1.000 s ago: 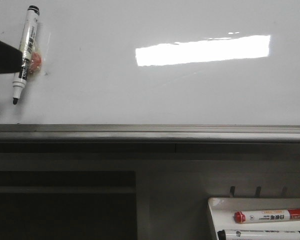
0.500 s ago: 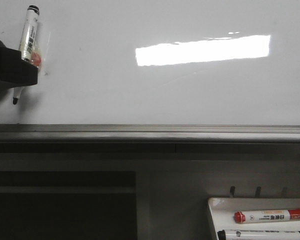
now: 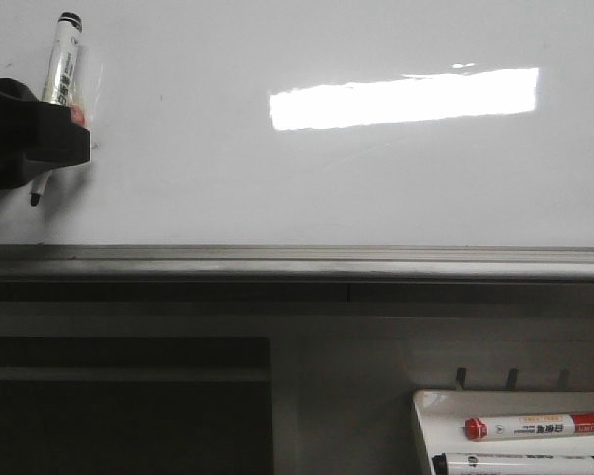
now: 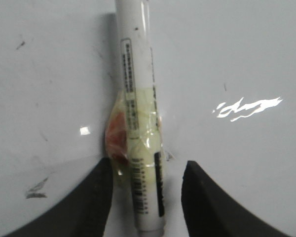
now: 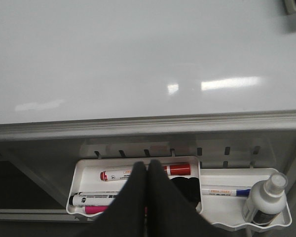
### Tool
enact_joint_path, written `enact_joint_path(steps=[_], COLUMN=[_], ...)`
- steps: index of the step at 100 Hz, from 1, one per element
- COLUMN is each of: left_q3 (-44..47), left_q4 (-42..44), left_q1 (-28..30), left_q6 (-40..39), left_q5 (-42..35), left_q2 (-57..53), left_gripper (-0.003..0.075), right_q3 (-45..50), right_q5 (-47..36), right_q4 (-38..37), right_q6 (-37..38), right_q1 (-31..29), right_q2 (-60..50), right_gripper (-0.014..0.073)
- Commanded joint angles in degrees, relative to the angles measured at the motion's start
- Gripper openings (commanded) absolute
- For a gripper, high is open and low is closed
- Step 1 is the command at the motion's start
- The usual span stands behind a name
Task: Write number 2 on whiteboard
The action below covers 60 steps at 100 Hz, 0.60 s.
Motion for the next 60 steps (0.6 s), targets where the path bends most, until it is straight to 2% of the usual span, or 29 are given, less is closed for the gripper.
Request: enact_joint_path(steps=[1, 10, 14, 26, 34, 46, 60], left_q3=[-1.52, -1.52, -1.52, -1.52, -1.52, -1.52, -1.52], left_q4=[-1.48, -1.48, -1.36, 1.43, 5.09, 12.46, 24.69], left_q1=[-0.12, -0.12, -0.12, -0.27, -0.26, -0.26, -0.26], left_q6=[-0.41, -0.41, -0.41, -0.41, -0.41, -0.41, -0.41], left_q5=[-1.81, -1.66, -1.62, -1.53, -1.53, -1.53, -0.89], left_q2=[0.05, 0.05, 0.05, -0.07, -1.37, -5.26, -11.05], left_gripper=[0.0214, 0.0034, -0.0023, -0.002, -0.002, -0.002, -0.002], right_q3=[-1.53, -1.53, -1.53, -1.67, -2.56, -4.98, -9.09], right_q5=[-4.15, -4.15, -3.92, -3.11, -2.28, -1.07, -1.44], right_q4=[-0.18, -0.18, -0.18, 0.77, 5.56, 14.73, 17.41], right_q6=[-0.13, -0.13, -0.13, -0.64, -3.27, -13.84, -22.36], right_q1=[0.02, 0.02, 0.02, 0.12, 2.52, 7.85, 15.12], right_q2=[1.24, 1.24, 1.24, 1.24, 1.34, 3.73, 8.82], right_gripper=[-0.0062, -0.0062, -0.0062, -0.0062, -0.0062, -0.0062, -0.0038])
